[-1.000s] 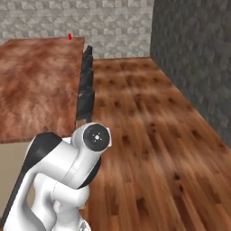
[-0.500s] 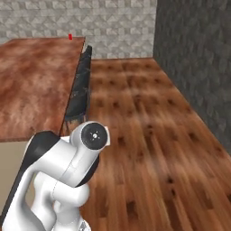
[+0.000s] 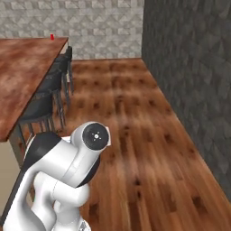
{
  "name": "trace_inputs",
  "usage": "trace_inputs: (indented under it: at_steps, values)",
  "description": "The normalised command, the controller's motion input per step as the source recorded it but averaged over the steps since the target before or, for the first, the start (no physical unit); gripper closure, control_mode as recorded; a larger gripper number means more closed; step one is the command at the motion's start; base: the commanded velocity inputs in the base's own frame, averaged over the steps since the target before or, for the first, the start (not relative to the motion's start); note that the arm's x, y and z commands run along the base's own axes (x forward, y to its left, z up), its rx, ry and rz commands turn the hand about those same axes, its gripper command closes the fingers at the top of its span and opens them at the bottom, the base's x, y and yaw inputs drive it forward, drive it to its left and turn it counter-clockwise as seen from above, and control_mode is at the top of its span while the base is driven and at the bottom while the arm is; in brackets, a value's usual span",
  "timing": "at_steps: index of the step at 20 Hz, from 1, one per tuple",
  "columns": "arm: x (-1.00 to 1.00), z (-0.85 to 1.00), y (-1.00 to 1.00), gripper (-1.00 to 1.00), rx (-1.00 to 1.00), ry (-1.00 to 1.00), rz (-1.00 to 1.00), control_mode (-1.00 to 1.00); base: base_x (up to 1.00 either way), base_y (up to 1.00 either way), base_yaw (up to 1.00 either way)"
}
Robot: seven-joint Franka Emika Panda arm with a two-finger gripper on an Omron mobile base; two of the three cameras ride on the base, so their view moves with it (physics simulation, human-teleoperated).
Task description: Four empty soda cans are scattered around the kitchen. Gather all the cans and cluster them next to the stove for recycling.
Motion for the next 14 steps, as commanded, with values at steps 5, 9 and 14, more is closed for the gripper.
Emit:
trace_inputs:
  at_steps: [5,9,14]
  values:
    - [0.00,0.00,0.00,-1.00,0.00,0.00,0.00,1.00,0.15,-0.80,0.00]
    - [0.00,0.00,0.00,-1.00,0.00,0.00,0.00,1.00,0.19,-0.69,0.01]
    - [0.00,0.00,0.00,-1.00,0.00,0.00,0.00,1.00,0.36,-0.35,0.05]
